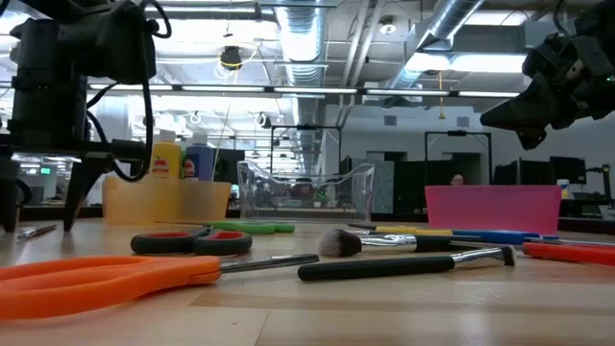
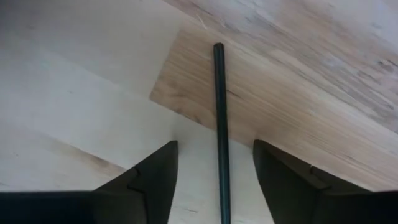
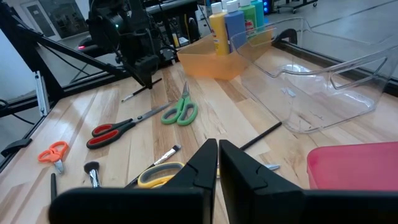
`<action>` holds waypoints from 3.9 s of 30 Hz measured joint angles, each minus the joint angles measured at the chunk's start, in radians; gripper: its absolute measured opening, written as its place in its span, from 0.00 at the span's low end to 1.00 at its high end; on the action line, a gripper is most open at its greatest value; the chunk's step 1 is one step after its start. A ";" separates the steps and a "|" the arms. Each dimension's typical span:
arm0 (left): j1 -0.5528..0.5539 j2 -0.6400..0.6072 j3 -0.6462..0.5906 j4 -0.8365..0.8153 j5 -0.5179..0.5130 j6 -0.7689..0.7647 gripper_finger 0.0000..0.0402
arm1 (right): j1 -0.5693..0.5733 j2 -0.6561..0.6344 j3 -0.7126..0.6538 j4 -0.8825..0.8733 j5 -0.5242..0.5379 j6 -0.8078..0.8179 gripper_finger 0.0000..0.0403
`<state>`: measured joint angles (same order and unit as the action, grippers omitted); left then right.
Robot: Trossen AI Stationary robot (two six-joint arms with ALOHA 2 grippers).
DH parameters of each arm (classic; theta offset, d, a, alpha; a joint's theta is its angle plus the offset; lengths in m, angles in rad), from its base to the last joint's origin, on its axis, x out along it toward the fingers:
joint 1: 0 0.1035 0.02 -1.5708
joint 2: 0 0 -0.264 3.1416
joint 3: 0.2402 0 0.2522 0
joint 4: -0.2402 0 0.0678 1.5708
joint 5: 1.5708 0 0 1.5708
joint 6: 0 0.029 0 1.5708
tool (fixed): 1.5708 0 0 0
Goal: Pick & Place Paint Supplies
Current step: Put the black paint brush into the transparent bin
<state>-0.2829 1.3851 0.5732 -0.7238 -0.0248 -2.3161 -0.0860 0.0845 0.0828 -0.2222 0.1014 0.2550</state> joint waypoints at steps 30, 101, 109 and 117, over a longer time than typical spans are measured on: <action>0.000 -0.003 0.017 -0.002 0.006 -0.014 0.01 | 0.000 0.000 0.000 0.000 0.000 0.000 0.04; 0.571 -0.219 0.453 0.791 0.030 1.302 0.00 | 0.000 0.000 0.000 0.000 0.000 0.000 0.04; 0.761 0.006 0.718 0.413 0.166 1.870 0.00 | 0.000 0.000 0.000 0.000 0.000 0.000 0.04; 0.810 0.255 0.803 0.373 0.083 2.318 0.01 | 0.000 0.000 0.000 0.000 0.000 0.000 0.04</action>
<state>0.5271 1.6406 1.3766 -0.3505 0.0580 0.0015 -0.0857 0.0846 0.0826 -0.2218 0.1017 0.2550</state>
